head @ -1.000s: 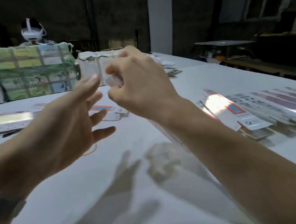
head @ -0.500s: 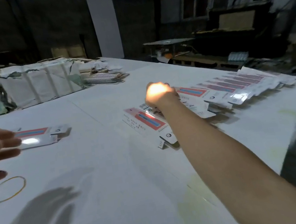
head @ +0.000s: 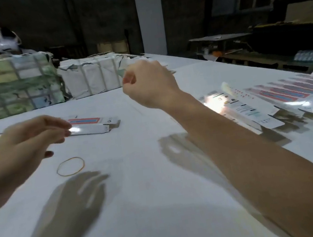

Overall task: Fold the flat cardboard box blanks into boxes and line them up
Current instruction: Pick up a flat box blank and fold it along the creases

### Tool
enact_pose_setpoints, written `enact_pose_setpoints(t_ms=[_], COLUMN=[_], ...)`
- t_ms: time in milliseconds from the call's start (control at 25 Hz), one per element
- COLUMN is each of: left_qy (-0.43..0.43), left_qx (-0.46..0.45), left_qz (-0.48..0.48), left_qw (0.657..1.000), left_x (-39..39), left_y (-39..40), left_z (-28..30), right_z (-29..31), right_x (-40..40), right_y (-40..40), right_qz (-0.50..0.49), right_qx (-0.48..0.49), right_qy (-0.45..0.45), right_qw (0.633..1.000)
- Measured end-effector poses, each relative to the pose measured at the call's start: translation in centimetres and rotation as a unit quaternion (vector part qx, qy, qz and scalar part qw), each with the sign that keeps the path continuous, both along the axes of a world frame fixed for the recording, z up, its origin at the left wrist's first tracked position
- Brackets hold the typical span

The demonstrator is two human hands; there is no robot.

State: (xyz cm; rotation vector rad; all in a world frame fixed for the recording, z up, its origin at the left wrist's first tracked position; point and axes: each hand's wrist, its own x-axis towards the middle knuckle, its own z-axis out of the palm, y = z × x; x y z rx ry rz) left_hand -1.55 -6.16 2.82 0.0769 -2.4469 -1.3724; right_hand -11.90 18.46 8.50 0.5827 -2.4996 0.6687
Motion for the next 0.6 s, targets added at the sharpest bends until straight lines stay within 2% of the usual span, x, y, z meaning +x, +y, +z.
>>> enact_pose_setpoints(t_ms=[80,160,280,400,480,600], left_qy=[0.019,0.013,-0.037,-0.139,-0.226,-0.283], left_qx=[-0.039,-0.091,-0.217,-0.357,-0.406,-0.442], left_qz=[0.029,0.056,0.089,0.111,0.145,0.21], left_qw=[0.999,0.994,0.971,0.917,0.874,0.825], left_x=[1.9,2.2,1.4,1.4,1.6,2.5], left_y=[1.4,0.8,-1.0,-3.4,-4.9,-6.4], left_z=[1.4,1.6,0.9,-0.2,-0.7,-1.4], right_z=[0.0,-0.5,-1.6,-2.6,-3.0,-3.7], right_x=[3.6,6.9,10.2,11.2,11.3,11.6], right_y=[-2.7,-4.6,-6.2,-7.3,-7.6,-7.7], right_qz=[0.111,0.219,0.311,0.336,0.35,0.364], right_qx=[-0.044,-0.099,-0.127,-0.131,-0.139,-0.13], right_qy=[-0.002,-0.039,-0.083,-0.098,-0.112,-0.118], right_qw=[0.993,0.97,0.938,0.928,0.919,0.915])
